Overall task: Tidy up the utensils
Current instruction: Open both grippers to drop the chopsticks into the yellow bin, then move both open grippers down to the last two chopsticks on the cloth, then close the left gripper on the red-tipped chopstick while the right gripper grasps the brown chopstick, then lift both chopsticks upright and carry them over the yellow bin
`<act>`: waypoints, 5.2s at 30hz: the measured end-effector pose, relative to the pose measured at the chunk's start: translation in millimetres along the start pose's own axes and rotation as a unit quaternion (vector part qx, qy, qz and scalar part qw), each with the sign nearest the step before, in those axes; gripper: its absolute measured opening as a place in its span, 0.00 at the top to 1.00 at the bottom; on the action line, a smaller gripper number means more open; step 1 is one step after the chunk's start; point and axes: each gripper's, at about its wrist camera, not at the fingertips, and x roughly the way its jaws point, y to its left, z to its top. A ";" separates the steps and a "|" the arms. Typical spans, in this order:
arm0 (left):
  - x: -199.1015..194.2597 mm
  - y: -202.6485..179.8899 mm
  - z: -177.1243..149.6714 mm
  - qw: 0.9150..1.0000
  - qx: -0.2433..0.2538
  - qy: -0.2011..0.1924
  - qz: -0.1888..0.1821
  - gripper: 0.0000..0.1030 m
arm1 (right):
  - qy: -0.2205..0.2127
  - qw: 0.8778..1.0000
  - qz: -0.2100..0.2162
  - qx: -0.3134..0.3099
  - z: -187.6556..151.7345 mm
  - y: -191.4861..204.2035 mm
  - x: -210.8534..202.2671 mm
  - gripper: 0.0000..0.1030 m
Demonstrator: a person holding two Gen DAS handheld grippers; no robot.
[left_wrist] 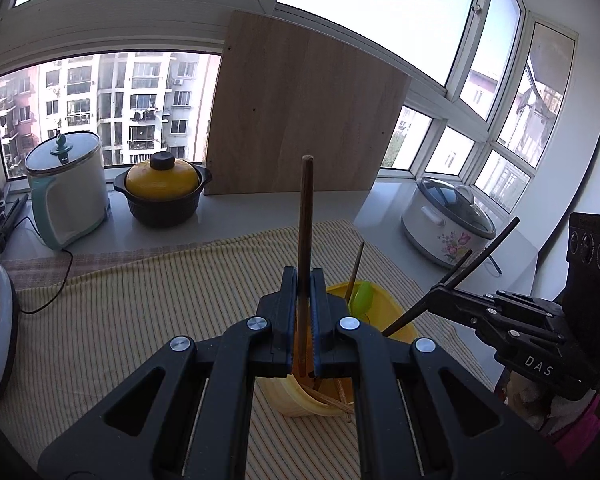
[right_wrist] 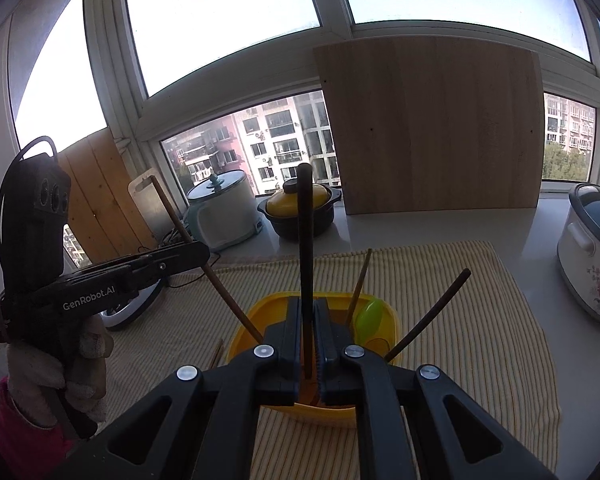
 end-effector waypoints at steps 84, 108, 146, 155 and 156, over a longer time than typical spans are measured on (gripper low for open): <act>46.1 121.6 -173.8 0.969 -0.011 0.182 0.169 0.71 | 0.151 0.987 0.047 -0.023 -147.8 73.7 51.7 0.49; 20.2 162.3 -174.8 0.969 -0.069 0.175 0.158 0.94 | 0.226 0.970 0.061 -0.063 -134.8 125.6 133.6 0.64; -17.4 188.9 -160.1 0.972 -0.141 0.142 0.121 0.96 | 0.269 0.960 0.057 -0.050 -93.6 144.2 198.8 0.95; -41.1 171.5 -143.1 0.979 -0.134 0.102 0.115 0.96 | 0.212 0.972 0.074 -0.065 -75.8 149.7 159.3 0.96; -43.7 169.2 -141.1 0.980 -0.132 0.096 0.114 0.96 | 0.206 0.973 0.076 -0.068 -74.5 149.1 153.8 0.96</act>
